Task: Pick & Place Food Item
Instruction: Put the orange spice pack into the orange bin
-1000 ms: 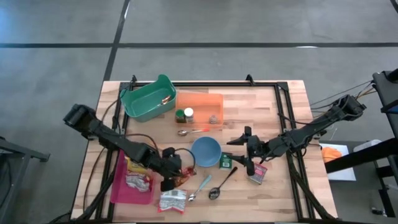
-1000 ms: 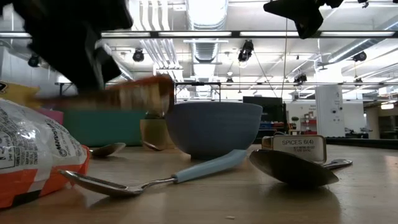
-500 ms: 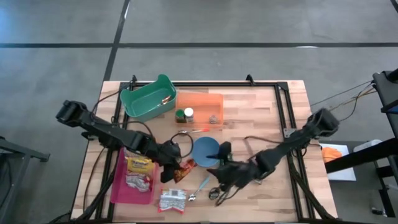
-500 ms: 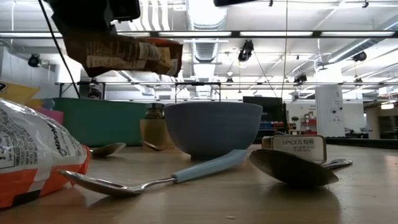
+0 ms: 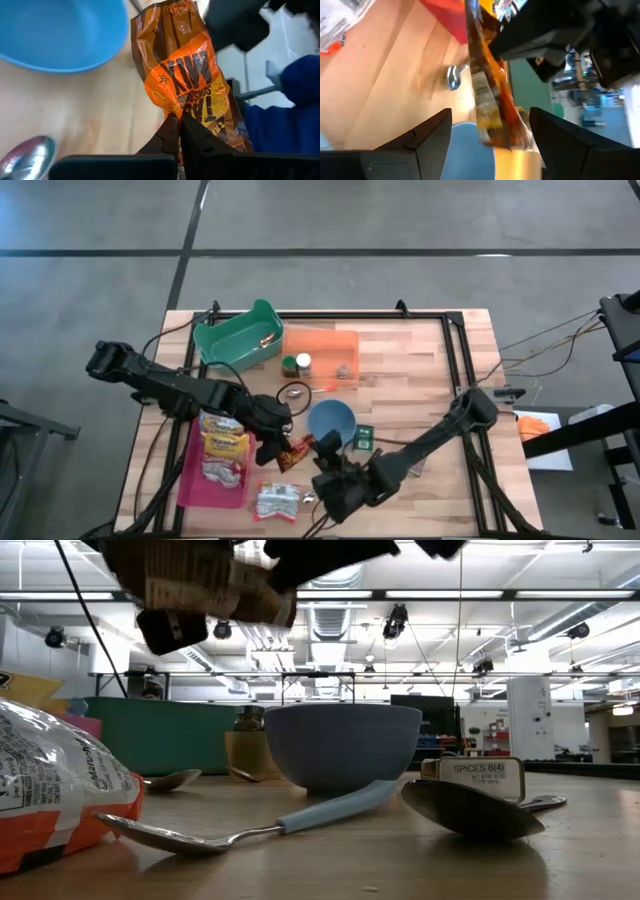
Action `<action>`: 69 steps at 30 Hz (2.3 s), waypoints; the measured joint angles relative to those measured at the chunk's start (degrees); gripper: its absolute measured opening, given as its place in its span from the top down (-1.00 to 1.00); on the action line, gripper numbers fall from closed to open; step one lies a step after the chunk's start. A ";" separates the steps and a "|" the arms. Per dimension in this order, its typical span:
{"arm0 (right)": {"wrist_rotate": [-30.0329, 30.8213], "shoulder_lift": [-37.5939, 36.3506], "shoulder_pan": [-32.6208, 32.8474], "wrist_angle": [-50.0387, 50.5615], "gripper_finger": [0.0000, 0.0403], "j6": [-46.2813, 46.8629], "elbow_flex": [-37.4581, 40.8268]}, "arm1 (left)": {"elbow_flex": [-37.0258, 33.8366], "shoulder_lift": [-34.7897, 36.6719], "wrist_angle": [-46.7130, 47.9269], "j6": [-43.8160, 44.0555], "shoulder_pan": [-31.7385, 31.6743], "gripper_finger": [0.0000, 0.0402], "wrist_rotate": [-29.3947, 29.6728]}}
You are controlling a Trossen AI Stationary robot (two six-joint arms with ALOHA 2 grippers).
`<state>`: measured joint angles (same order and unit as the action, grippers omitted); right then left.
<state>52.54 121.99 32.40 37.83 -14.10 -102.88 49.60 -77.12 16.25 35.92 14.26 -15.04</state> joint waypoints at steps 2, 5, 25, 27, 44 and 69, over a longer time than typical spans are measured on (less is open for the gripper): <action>2.13 2.19 0.02 2.33 -0.32 0.20 -3.63 | -0.07 0.22 -0.85 -0.06 0.00 1.00 -1.32; 4.66 4.83 -0.02 4.82 -0.32 0.38 -8.28 | 0.03 0.24 -2.59 -0.06 0.00 1.00 -2.93; 8.43 8.82 -0.04 11.85 0.68 0.36 -14.75 | 0.00 0.24 -5.11 -0.21 0.02 1.00 -6.61; 7.19 8.60 -0.04 11.97 0.68 0.38 -14.77 | 0.00 0.24 -5.12 -0.09 0.02 1.00 -6.57; 1.14 7.64 0.26 13.50 0.70 4.69 -14.75 | 0.36 9.13 -7.58 -8.30 0.08 0.34 0.79; -5.12 -1.60 -2.32 21.12 0.71 39.14 -9.76 | -0.50 5.61 -8.13 -43.19 20.01 0.05 44.15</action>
<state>47.42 120.40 30.09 58.95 25.05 -112.64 49.10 -71.51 8.12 -7.27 34.27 29.12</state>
